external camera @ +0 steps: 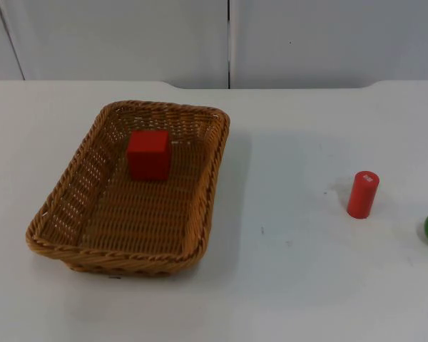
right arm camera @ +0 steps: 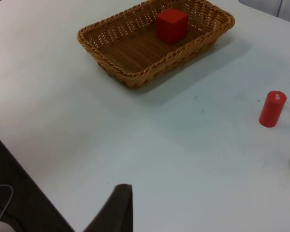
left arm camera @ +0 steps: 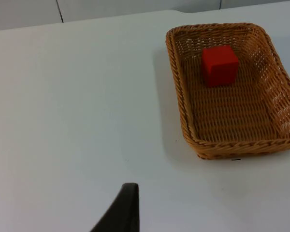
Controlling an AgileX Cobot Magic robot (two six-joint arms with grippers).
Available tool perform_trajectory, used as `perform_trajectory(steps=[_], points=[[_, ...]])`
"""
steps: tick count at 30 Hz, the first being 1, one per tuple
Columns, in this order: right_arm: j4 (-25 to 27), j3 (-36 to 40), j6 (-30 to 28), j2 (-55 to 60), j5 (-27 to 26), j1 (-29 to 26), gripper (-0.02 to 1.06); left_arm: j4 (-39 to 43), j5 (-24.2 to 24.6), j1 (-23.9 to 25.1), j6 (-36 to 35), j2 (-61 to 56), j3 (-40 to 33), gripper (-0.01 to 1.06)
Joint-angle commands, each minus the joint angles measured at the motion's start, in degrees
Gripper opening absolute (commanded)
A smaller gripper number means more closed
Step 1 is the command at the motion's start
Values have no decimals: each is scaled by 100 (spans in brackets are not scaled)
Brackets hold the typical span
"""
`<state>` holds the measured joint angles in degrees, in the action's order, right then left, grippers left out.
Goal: Pick up the basket with the left hand and place the object to the left of the red cylinder into the basket with the right hand.
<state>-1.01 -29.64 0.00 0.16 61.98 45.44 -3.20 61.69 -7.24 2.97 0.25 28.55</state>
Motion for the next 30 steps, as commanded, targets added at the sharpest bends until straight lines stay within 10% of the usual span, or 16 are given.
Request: perform_trajectory(steps=[1,30], points=[[-30,13,34,-16,-10,-22,105,0,1,-22,-33,-25,-18,105],[3,13,0,-16,-21,-22,105,15,1,571,-33,-25,-18,105]])
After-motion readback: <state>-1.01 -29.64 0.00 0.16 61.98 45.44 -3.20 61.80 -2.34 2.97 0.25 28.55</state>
